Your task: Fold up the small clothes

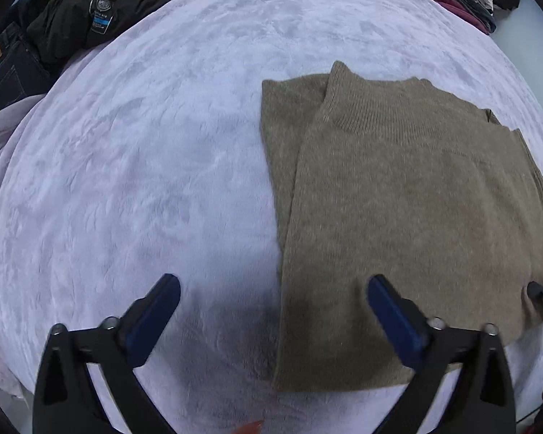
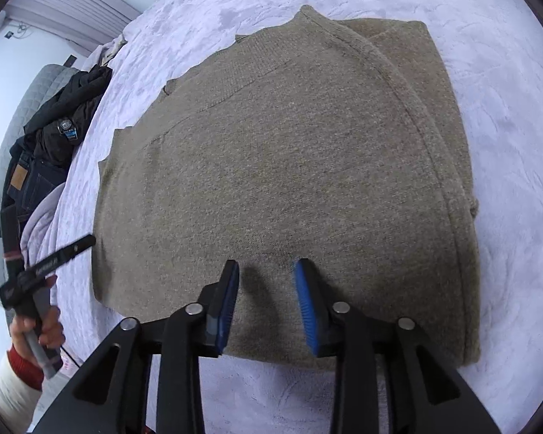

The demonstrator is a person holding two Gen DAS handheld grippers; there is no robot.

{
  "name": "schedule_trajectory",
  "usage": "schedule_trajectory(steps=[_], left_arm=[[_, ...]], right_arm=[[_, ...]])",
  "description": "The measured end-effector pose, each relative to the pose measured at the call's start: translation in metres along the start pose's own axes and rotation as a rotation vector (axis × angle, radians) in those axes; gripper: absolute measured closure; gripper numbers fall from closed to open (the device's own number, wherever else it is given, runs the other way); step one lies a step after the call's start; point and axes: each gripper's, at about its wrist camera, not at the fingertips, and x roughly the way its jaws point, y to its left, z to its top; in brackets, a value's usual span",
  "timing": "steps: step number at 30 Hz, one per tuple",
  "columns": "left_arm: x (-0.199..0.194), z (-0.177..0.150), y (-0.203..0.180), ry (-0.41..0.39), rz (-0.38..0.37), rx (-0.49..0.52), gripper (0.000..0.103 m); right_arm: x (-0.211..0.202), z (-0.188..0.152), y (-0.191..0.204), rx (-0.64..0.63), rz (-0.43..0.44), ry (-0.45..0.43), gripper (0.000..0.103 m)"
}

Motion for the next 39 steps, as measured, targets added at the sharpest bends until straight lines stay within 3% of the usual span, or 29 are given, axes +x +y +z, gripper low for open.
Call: schedule_trajectory(steps=[3, 10, 31, 39], left_arm=[[0.0, -0.02, 0.0, 0.034, 0.001, 0.002, 0.0], [0.002, -0.05, 0.002, 0.109, -0.003, -0.025, 0.0], [0.011, -0.113, 0.017, 0.175, -0.036, -0.081, 0.0], [0.024, -0.111, 0.014, 0.182, -0.033, -0.075, 0.0]], right_arm=[[-0.004, -0.003, 0.009, -0.019, -0.021, 0.003, 0.052], [-0.009, -0.011, 0.024, -0.037, -0.068, 0.022, 0.047], [-0.01, -0.049, 0.072, -0.119, -0.132, 0.093, 0.044], [-0.016, -0.05, 0.091, -0.144, -0.168, 0.086, 0.044]])
